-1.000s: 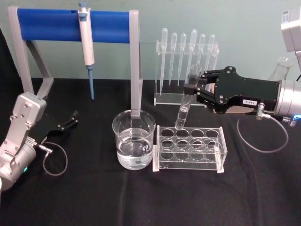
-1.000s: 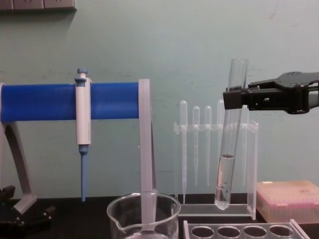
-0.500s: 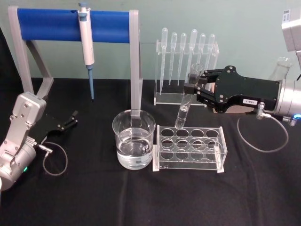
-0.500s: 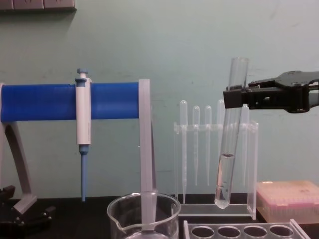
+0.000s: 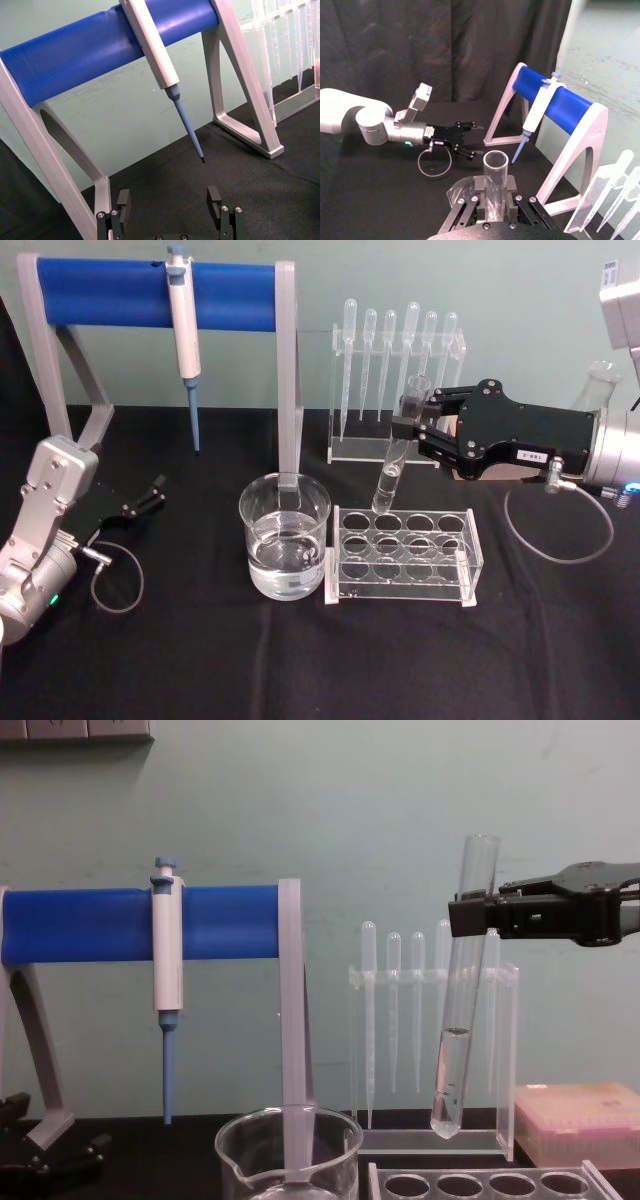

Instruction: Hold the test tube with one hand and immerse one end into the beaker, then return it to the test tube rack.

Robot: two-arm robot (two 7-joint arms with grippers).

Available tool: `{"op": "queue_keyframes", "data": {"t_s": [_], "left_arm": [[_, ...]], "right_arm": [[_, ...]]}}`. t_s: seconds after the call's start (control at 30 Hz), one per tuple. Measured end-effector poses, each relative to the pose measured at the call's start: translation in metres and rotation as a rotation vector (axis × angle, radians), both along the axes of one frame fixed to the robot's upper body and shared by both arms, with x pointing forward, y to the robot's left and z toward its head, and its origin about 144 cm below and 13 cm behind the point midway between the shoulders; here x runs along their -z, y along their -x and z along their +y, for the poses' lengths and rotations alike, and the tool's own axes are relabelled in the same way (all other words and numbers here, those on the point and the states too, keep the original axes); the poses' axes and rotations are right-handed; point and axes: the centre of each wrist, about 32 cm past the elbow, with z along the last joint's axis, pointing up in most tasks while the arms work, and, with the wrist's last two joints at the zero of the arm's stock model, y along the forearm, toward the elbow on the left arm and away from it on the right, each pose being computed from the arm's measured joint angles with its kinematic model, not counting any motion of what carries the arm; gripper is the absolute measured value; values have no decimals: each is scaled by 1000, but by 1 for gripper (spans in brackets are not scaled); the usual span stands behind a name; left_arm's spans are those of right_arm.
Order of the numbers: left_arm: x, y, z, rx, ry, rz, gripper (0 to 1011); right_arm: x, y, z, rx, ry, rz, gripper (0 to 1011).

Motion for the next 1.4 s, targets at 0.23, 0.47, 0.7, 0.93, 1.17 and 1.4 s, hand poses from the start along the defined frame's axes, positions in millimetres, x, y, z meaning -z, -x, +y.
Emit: {"op": "queue_keyframes", "data": {"t_s": [0.23, 0.47, 0.7, 0.93, 1.17, 1.4], "left_arm": [[0, 0, 0, 0, 0, 0, 1000], [0, 0, 0, 0, 0, 0, 1000], [0, 0, 0, 0, 0, 0, 1000], [0, 0, 0, 0, 0, 0, 1000], [0, 0, 0, 0, 0, 0, 1000], [0, 0, 0, 0, 0, 0, 1000]], "right_arm": [[0, 0, 0, 0, 0, 0, 238], [0, 0, 0, 1, 0, -1, 238], [0, 0, 0, 1, 0, 0, 238], [0, 0, 0, 1, 0, 0, 238], [0, 0, 0, 1, 0, 0, 238], [0, 0, 0, 1, 0, 0, 238]]}}
